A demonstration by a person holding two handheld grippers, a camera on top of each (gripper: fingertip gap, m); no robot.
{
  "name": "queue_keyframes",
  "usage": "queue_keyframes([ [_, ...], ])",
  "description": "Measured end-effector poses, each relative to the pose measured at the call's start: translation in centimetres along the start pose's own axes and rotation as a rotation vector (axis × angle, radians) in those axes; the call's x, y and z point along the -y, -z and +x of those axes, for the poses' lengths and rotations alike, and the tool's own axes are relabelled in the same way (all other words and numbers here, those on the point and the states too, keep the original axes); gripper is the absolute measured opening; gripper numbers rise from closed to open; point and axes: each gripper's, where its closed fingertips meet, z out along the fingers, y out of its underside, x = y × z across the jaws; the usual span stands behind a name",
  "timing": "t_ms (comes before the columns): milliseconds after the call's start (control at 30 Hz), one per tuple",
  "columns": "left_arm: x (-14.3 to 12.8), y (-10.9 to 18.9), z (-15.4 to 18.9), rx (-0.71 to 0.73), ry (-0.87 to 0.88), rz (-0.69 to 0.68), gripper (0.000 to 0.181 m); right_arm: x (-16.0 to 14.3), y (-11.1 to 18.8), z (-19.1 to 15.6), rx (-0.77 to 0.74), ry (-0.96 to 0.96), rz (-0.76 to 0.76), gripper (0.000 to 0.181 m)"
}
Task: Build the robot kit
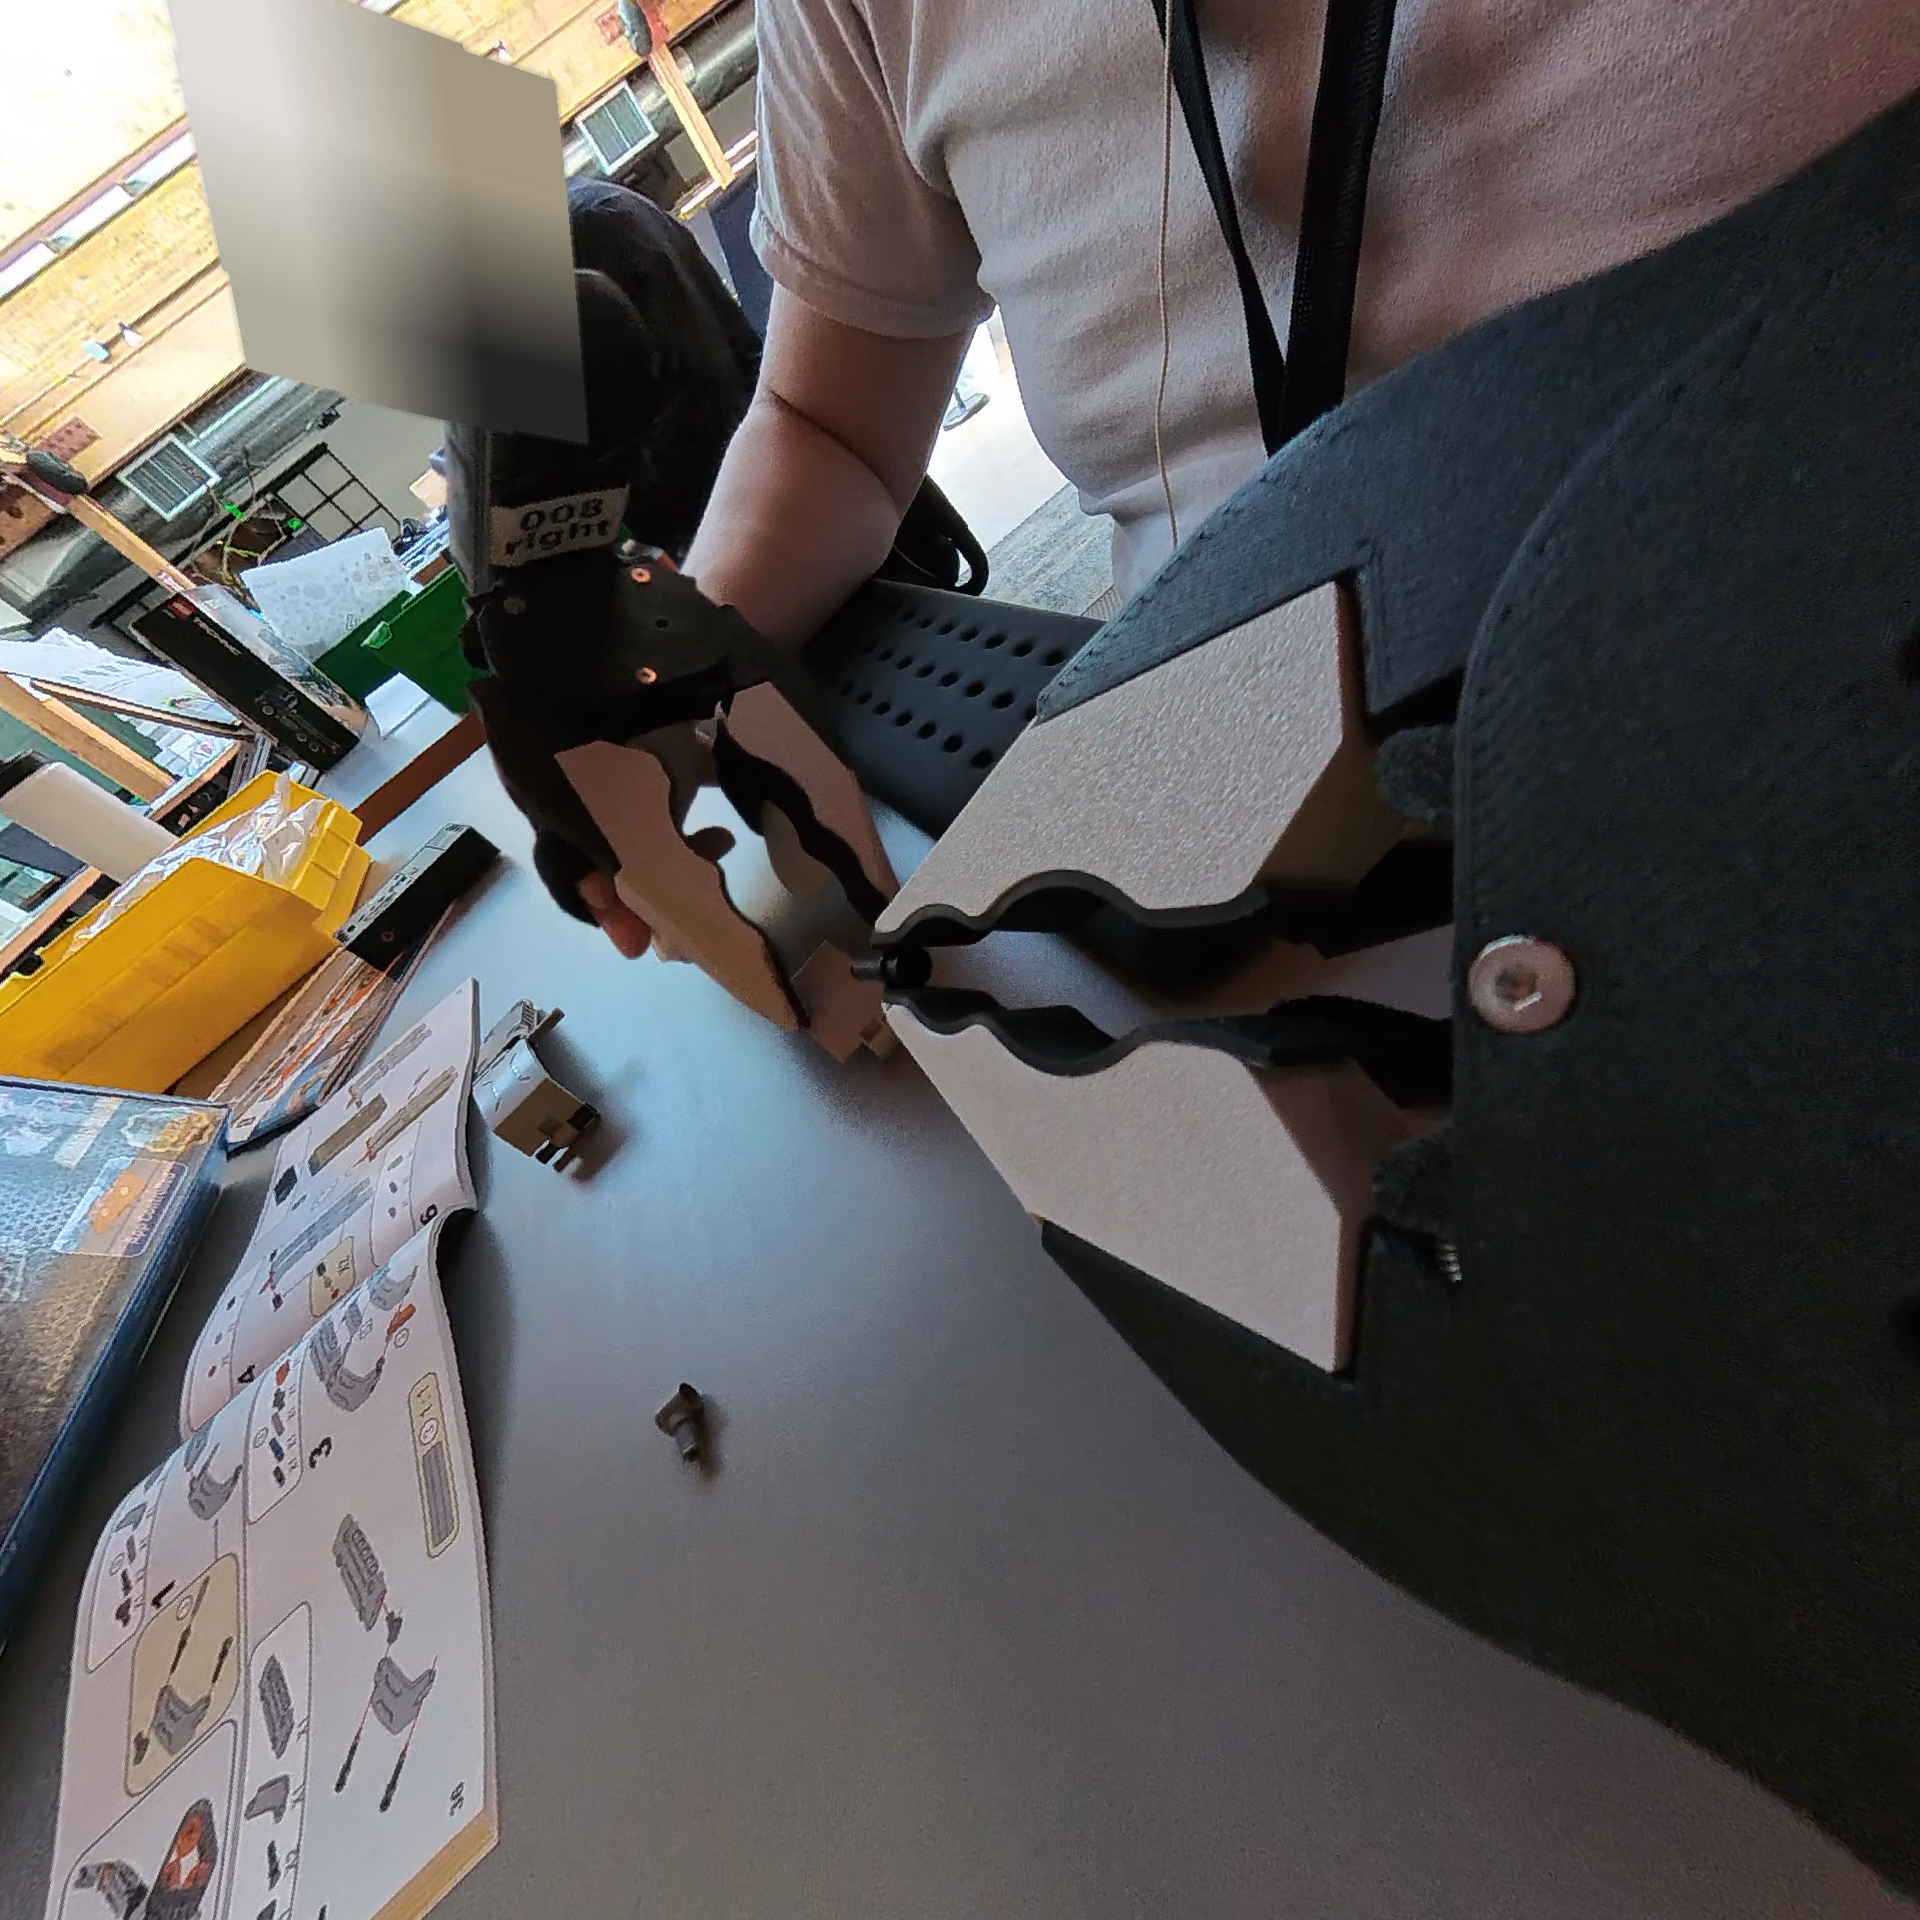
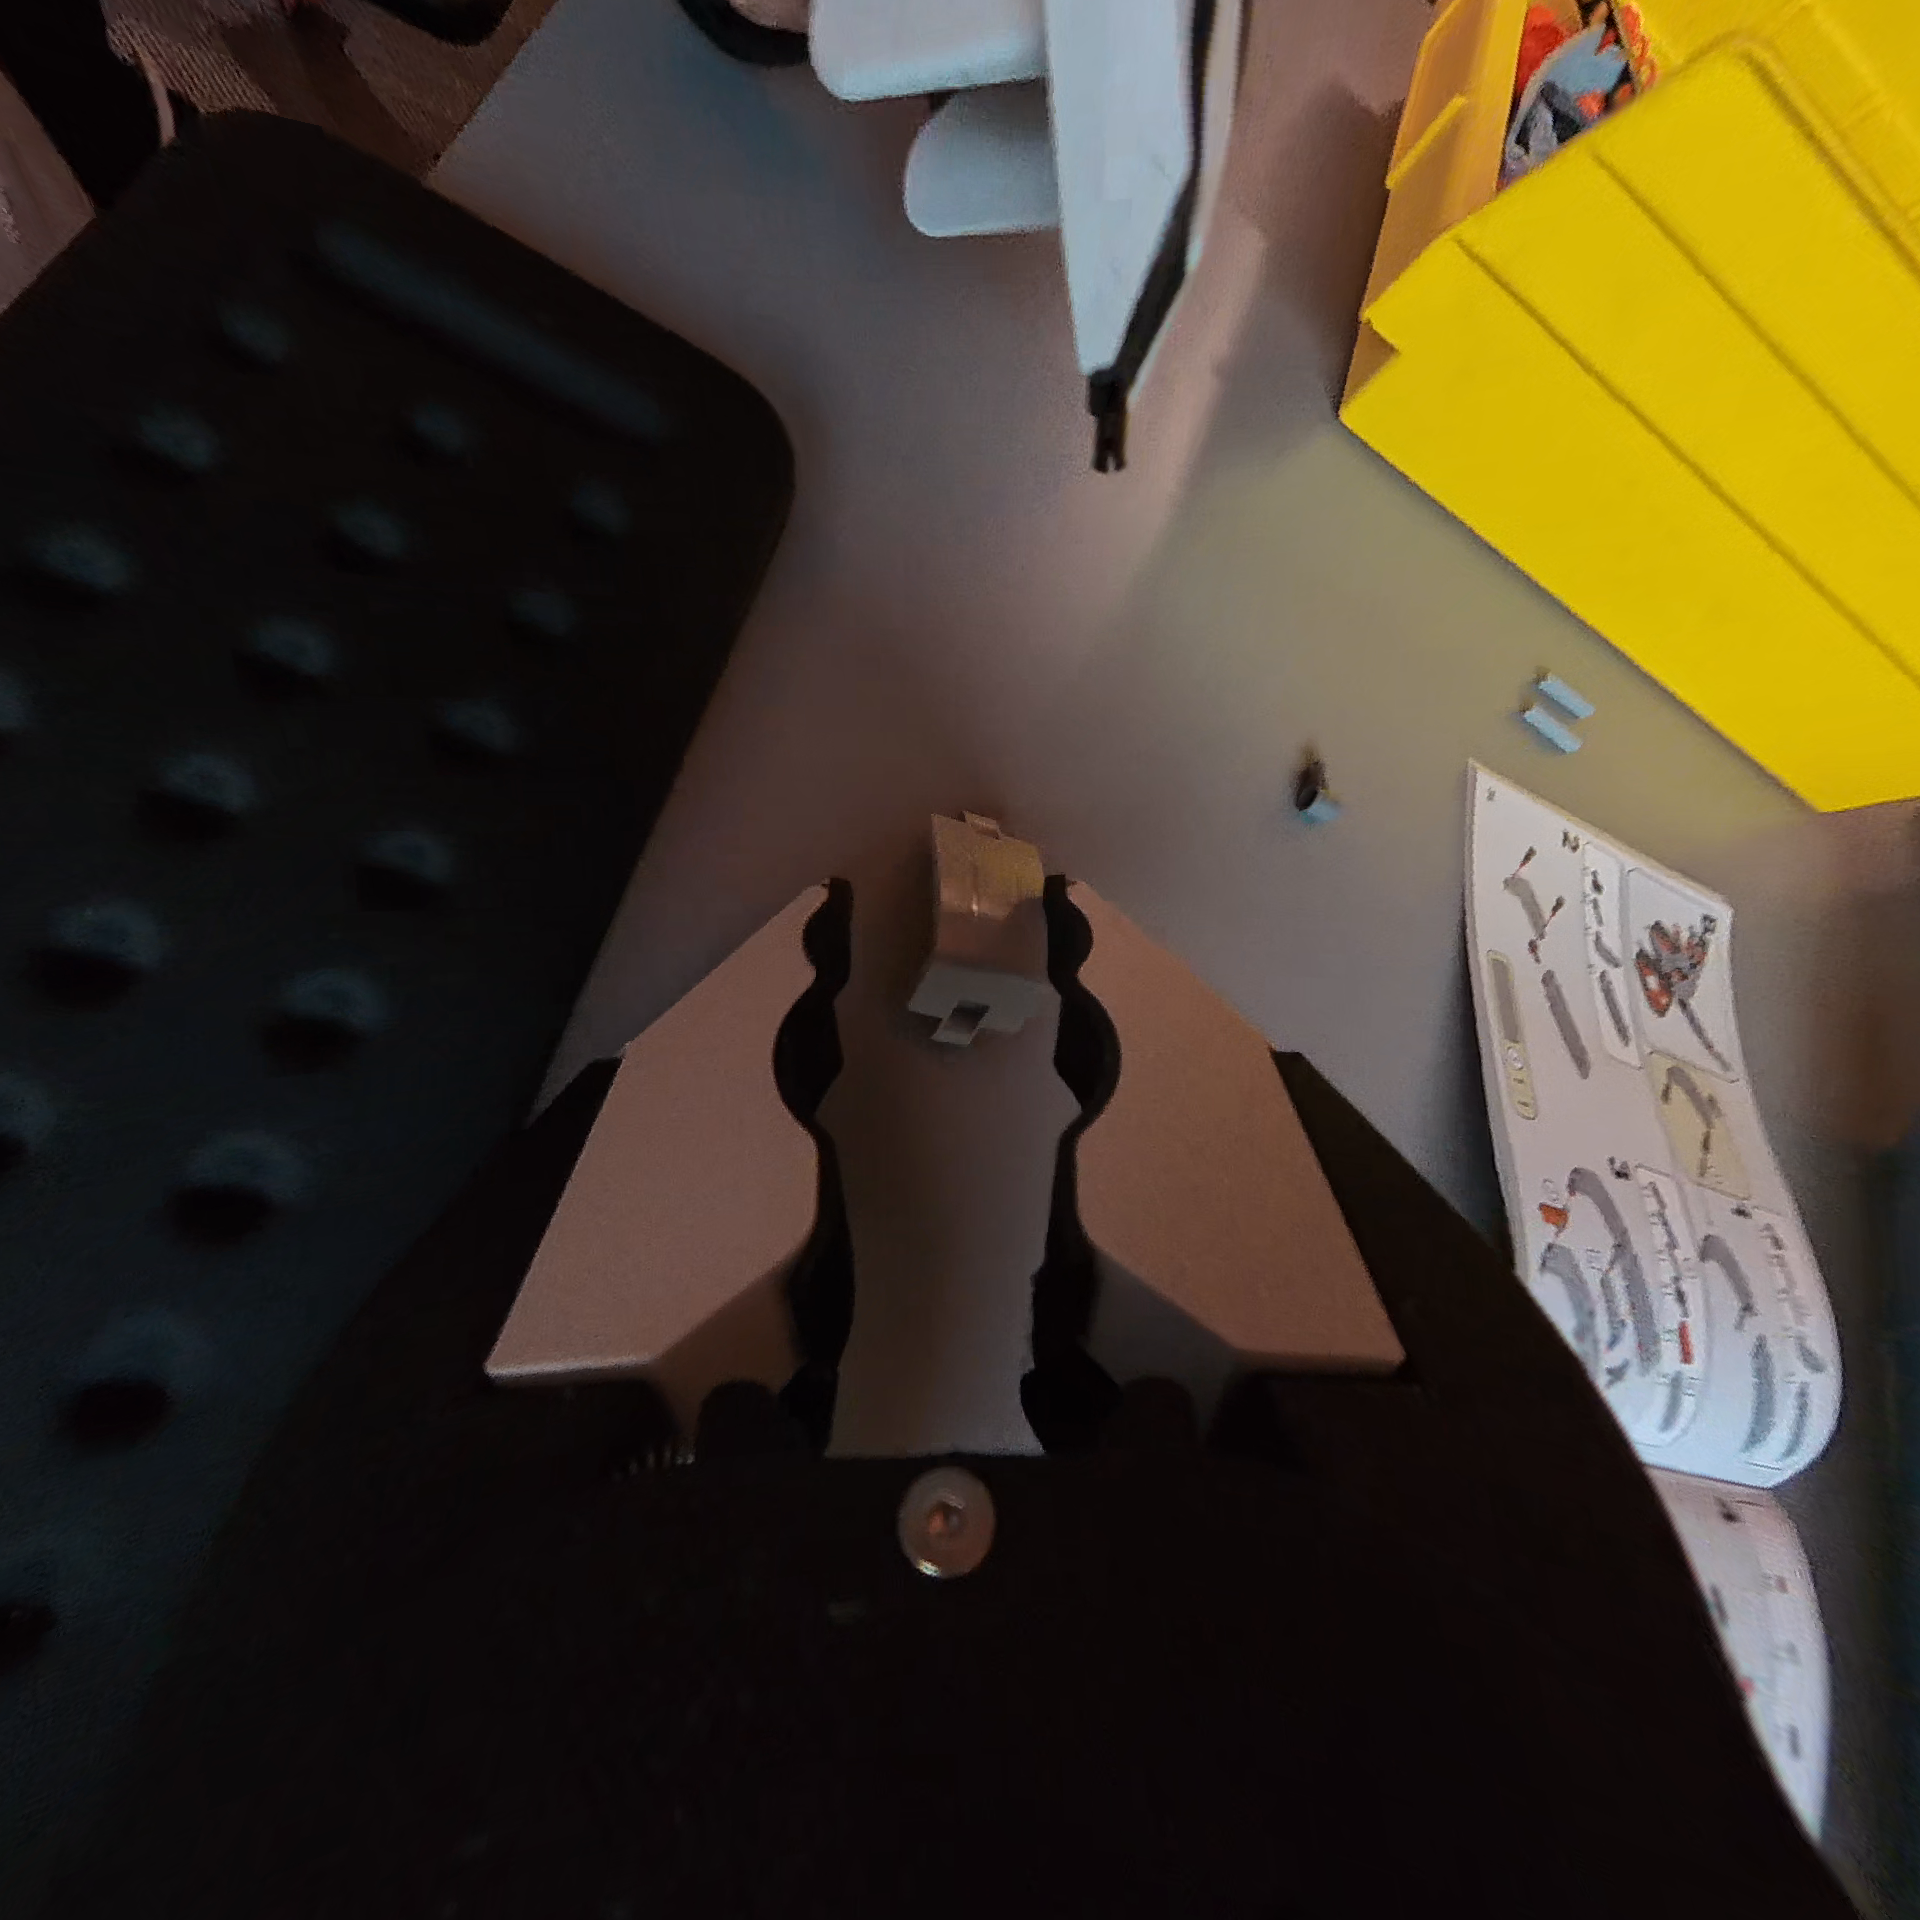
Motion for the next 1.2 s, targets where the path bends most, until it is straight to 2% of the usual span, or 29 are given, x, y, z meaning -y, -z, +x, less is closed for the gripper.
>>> queue_keyframes([
  [233,0.0,-0.3,0.0,-0.002,0.002,-0.007,0.005,-0.2,-0.1,0.5,0.063,-0.129,0.052,0.041],
  [367,0.0,-0.5,0.0,-0.009,0.006,-0.009,0.005,0.9,0.3,1.3,0.138,-0.298,0.155,0.045],
  [600,0.0,-0.7,0.1,-0.013,0.007,-0.014,0.005,1.3,1.5,5.1,0.236,-0.627,0.317,0.039],
  [733,-0.1,-0.7,0.1,-0.012,0.009,-0.013,0.005,-0.1,0.9,3.9,0.234,-0.508,0.199,0.038],
  [900,-0.1,-0.8,0.0,-0.015,0.014,-0.01,0.005,-0.4,0.6,3.8,0.203,-0.448,0.158,0.02],
  [967,-0.1,-0.8,0.0,-0.017,0.015,-0.009,0.005,-0.7,0.4,3.4,0.149,-0.326,0.101,0.01],
  [1100,-0.2,-0.8,-0.1,-0.015,0.02,-0.009,0.005,-0.6,0.0,2.7,0.035,-0.109,0.015,0.006],
  [1200,-0.1,-0.6,-0.1,-0.011,0.02,-0.003,0.005,-0.2,0.5,3.6,-0.219,0.248,-0.074,0.004],
])
